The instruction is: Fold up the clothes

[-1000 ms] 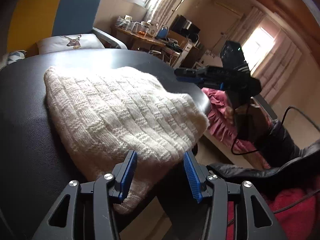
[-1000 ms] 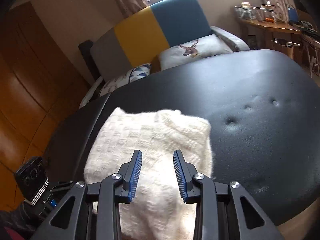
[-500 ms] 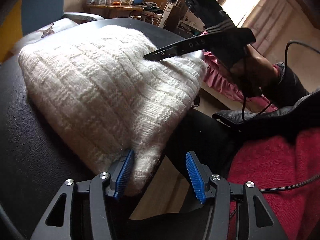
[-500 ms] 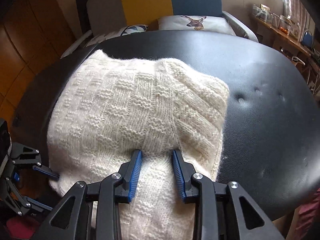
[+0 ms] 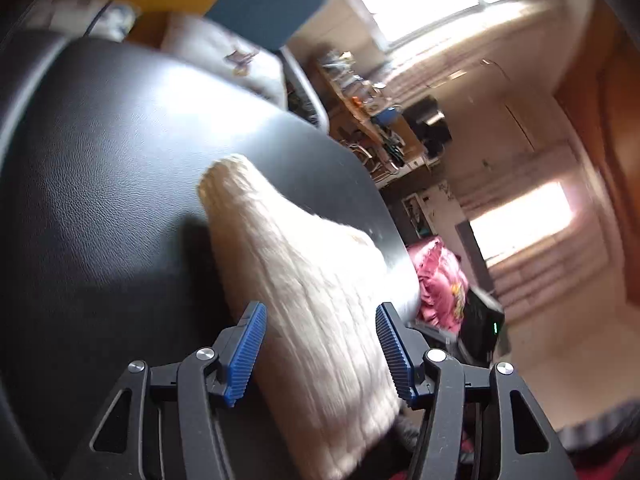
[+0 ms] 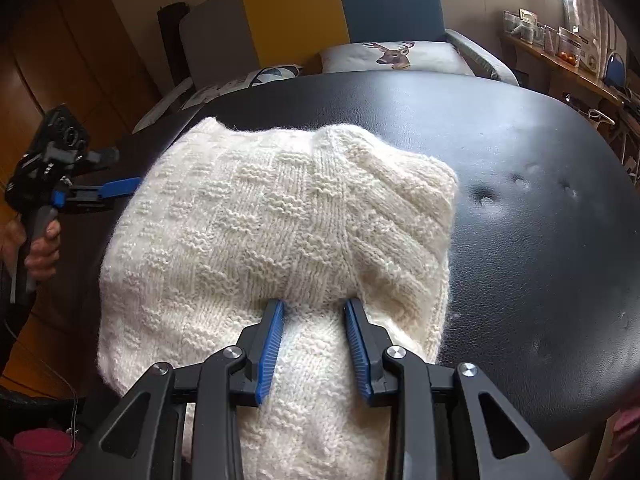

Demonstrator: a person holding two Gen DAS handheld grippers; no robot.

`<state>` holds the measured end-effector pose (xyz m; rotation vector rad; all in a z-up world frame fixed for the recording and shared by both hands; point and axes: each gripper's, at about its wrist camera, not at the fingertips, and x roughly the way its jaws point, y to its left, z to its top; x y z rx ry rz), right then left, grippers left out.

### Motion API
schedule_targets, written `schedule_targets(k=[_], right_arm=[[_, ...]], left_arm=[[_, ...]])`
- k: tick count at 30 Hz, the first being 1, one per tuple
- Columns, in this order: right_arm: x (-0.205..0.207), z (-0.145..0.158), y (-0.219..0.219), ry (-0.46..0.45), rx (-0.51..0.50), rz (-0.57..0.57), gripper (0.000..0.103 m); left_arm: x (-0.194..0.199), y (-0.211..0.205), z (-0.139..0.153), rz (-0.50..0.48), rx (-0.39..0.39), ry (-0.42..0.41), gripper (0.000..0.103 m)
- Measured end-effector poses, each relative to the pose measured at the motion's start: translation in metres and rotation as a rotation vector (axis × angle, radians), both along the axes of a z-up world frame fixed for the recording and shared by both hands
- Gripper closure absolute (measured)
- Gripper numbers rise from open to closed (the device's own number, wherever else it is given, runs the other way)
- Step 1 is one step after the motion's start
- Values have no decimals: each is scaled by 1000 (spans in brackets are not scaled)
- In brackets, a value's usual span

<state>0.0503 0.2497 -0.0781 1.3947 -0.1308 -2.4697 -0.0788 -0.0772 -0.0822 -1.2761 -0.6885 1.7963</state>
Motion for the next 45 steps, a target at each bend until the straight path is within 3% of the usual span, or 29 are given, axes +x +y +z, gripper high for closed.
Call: schedule_targets(k=[2, 4, 7, 8, 9, 12, 13, 14, 15, 16, 20, 22, 25, 26, 27, 29, 34, 37, 43, 45], right_arm=[[1, -1, 2, 2, -16, 0, 72], [-1, -1, 6, 2, -31, 2, 72], [-2, -1, 8, 1, -48, 6, 72], [-2, -2, 10, -1, -56, 1, 72], [-2, -3, 11, -3, -65, -3, 72], [-3, -4, 14, -6, -89, -5, 72], [-4, -5, 14, -6, -93, -2, 72], [-5, -5, 13, -6, -97, 1, 72], [-7, -5, 12, -6, -98, 5, 72], [-8, -4, 9, -4, -79, 13, 72], [-8, -3, 5, -4, -61, 14, 72], [-7, -4, 7, -2, -75, 7, 72], [-6, -3, 16, -18, -136, -14, 70], [-5, 0, 21, -33, -186, -14, 70], [-5, 4, 31, -47, -261, -21, 70], [2, 16, 59, -29, -412, -67, 70], [21, 28, 107, -25, -573, -116, 67], [31, 35, 105, -31, -638, -31, 67], [44, 25, 70, -100, -596, 65, 67], [45, 11, 63, -160, -516, 50, 67]], left_arm=[[-20, 0, -17, -9, 24, -94, 42], [-34, 1, -32, -31, 49, -171, 34], [-44, 15, -38, -53, 3, -192, 34], [-43, 23, -34, -65, -46, -155, 41], [-41, 30, -29, -75, -95, -113, 69], [-5, 53, 20, -76, -261, 195, 77], [15, 62, 34, -92, -391, 360, 79], [34, 76, 33, -117, -576, 513, 81], [40, 88, 15, -147, -738, 565, 85], [35, 87, -2, -157, -783, 517, 85], [15, 73, -3, -46, -714, 422, 85], [15, 72, -4, -41, -693, 387, 85], [11, 49, 6, 59, -516, 259, 72], [7, 40, 10, 102, -446, 205, 65], [5, 31, 13, 144, -377, 154, 51], [9, 14, 13, 200, -283, 99, 46], [26, 12, 3, 191, -231, 15, 42], [32, 14, -7, 184, -225, -28, 40], [42, 31, -8, 173, -252, -31, 34], [37, 38, -9, 167, -256, -30, 33]])
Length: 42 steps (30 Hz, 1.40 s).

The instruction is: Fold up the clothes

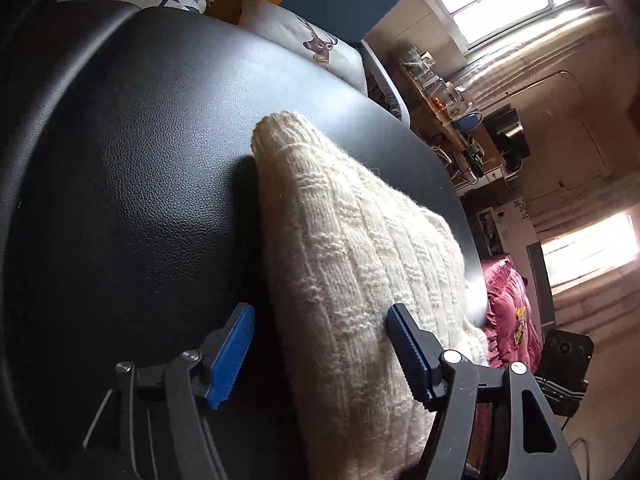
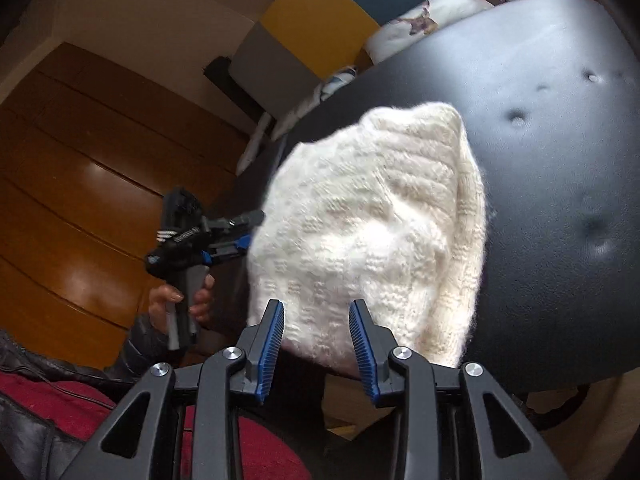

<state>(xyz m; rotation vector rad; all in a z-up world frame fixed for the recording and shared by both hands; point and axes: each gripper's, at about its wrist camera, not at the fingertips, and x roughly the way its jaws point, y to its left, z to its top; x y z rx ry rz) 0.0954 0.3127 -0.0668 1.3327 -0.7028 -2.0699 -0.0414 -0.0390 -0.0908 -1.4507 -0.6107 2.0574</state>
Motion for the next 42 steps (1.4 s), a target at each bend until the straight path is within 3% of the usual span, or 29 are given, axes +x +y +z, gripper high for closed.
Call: schedule_targets(k=[3, 8, 12, 13, 15, 16, 17, 19, 21, 25, 31, 35, 37, 40, 42], right_arm=[[-3, -45, -14, -139, 191, 43, 72], [8, -53, 3, -141, 48, 5, 73], [10, -24, 19, -95, -42, -15, 70], [9, -12, 29, -54, -91, -46, 64], [3, 2, 48, 0, -159, -133, 40], [-4, 2, 56, 3, -189, -171, 17], [-11, -4, 59, -16, -199, -188, 0], [-25, -18, 65, -61, -212, -218, 0], [-40, -32, 59, -136, -139, -184, 0], [-65, -55, 39, -224, -90, -127, 0], [-90, -63, 16, -201, -140, -75, 0], [-90, -62, 3, -165, -105, -56, 0], [-83, -60, -3, -113, -79, -60, 0], [-70, -55, -17, -38, 7, -27, 0], [-66, -53, -23, -39, 88, -30, 13]], left_arm=[[1, 6, -1, -13, -28, -3, 30], [0, 10, -10, -14, 4, -37, 24], [-5, 4, -14, 14, 62, -74, 22], [-7, 3, -13, 21, 74, -78, 22], [-9, 1, -11, 13, 109, -75, 21], [-11, 2, -11, 7, 114, -75, 20], [-14, 3, -11, 2, 119, -75, 19], [-18, 5, -11, -9, 128, -75, 16], [-23, 8, -11, -21, 136, -77, 14], [-29, 26, -20, -89, 77, -99, 13], [-33, 31, -25, -101, 112, -78, 3], [-30, 42, -20, -153, 33, -12, 3], [-27, 48, -17, -176, -24, 25, 18], [-25, 47, -19, -178, -6, 9, 33], [-23, 47, -20, -184, 4, 0, 38]])
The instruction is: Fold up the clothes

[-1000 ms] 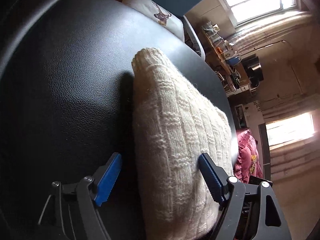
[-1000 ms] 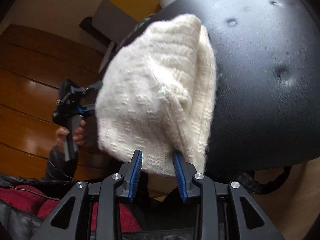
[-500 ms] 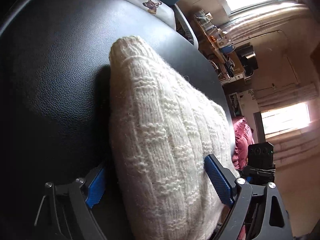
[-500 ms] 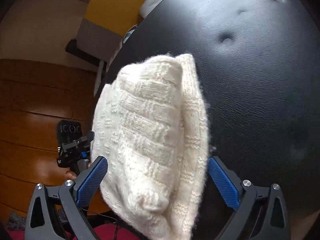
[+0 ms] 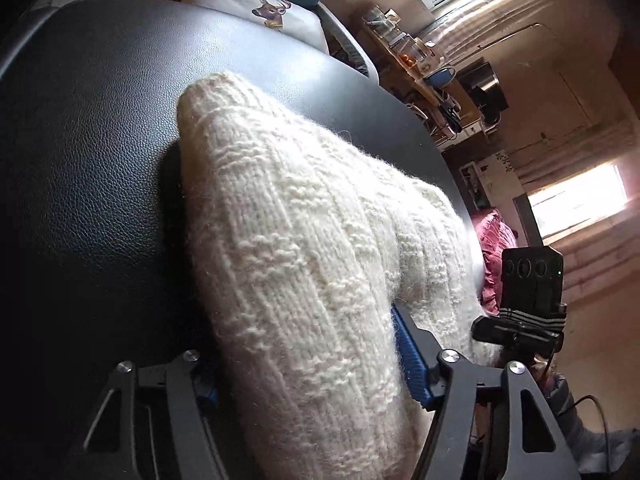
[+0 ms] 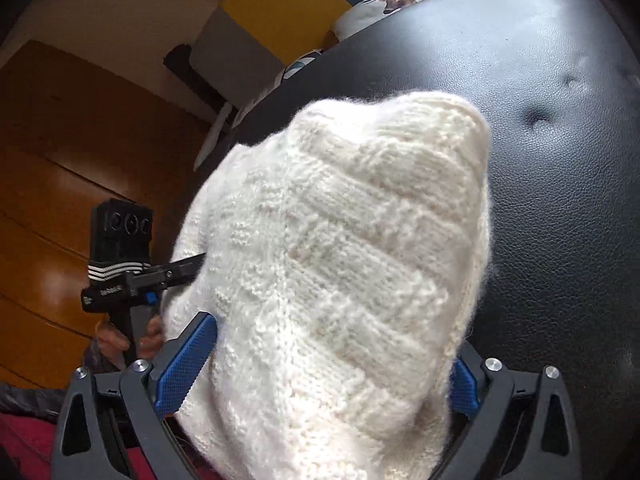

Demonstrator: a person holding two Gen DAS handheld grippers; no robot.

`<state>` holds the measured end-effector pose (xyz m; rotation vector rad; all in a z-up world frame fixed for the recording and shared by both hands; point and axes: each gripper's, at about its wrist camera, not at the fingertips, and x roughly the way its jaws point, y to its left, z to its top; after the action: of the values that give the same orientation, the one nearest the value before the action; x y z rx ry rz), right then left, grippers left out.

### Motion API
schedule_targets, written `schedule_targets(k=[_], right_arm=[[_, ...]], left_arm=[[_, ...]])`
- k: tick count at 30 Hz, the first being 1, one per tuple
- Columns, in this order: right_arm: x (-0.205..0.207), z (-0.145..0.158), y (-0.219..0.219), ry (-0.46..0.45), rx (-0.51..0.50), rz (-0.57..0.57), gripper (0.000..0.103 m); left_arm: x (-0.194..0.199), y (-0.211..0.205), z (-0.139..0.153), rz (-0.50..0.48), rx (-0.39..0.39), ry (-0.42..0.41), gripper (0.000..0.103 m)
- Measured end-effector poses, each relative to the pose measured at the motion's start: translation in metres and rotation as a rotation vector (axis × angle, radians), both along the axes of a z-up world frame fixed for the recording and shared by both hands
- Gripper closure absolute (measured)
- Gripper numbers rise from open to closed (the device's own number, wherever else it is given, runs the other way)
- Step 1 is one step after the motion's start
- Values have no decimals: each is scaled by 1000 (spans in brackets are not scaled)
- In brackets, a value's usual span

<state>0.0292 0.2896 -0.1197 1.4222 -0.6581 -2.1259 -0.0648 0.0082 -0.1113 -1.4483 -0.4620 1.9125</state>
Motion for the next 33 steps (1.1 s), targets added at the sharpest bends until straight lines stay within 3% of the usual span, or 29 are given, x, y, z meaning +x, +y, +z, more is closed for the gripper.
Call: schedule_targets(k=[2, 5, 7, 11, 15, 23, 26, 33], right_arm=[[5, 1, -2, -12, -3, -23, 50], [18, 2, -7, 19, 1, -34, 56], [28, 5, -7, 49, 9, -55, 59], [51, 3, 11, 72, -37, -108, 60], [69, -1, 30, 74, -61, -168, 60], [98, 2, 58, 95, -38, -283, 60], [108, 3, 84, 104, -47, -361, 60], [127, 16, 156, 158, -20, -532, 60]], left_arm=[[3, 1, -2, -5, 1, -20, 38], [7, 1, -2, 5, 3, -21, 38], [17, 4, 4, 3, -5, 29, 51], [36, 16, 22, -37, 0, 150, 56], [31, 36, 29, -106, 33, 160, 56], [24, 85, 32, -217, 5, 183, 56], [16, 119, 37, -280, -9, 195, 56], [-5, 224, 69, -471, -20, 310, 55]])
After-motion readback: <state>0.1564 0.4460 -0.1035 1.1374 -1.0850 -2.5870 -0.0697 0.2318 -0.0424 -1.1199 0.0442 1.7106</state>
